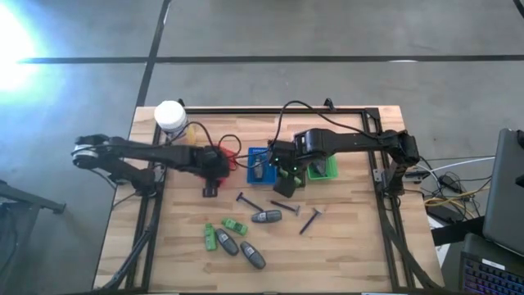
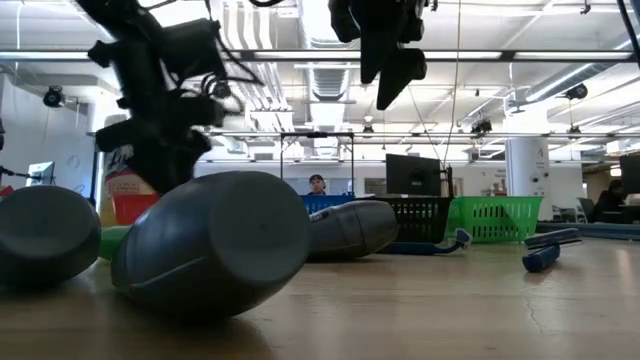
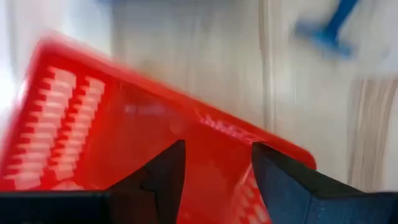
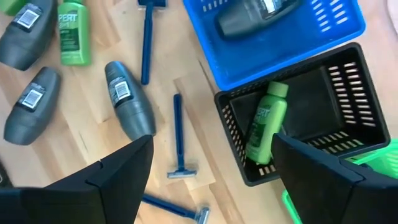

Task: Pick & Place Travel size toiletries
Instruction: Adjust the red basket, then put the black deodorant into the blue basket

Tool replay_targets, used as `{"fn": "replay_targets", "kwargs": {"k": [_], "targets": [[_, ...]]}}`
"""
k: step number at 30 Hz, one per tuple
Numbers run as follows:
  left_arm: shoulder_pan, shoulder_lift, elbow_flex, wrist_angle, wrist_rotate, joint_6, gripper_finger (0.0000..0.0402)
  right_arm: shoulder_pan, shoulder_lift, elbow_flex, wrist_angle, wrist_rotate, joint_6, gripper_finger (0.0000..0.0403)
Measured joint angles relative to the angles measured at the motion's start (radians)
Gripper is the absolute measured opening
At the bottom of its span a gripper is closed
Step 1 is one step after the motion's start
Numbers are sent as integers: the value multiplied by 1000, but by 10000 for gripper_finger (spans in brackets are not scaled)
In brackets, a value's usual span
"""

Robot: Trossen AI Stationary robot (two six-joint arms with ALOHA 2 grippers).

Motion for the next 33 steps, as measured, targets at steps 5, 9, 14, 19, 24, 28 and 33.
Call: {"fn": "replay_targets", "kwargs": {"k": [5,9,14,19,24,28,33], "targets": [[0,13,64,23,-1,26,188,1,1,0,2,-2,0,304],[0,-8,98,26,-3,28,188,0,1,-2,2,-2,-2,293],[-1,-80,124,30,0,47,188,16,1,-10,3,-19,-19,283],[-2,-180,124,0,18,111,188,101,1,-95,52,-30,-90,279],[-2,-263,124,-38,18,103,188,204,3,-221,181,-33,-100,282],[-2,-309,124,-66,20,95,188,265,3,-300,367,-33,-103,296],[-3,-372,124,-118,83,26,188,296,3,-389,560,-4,-100,311]]}}
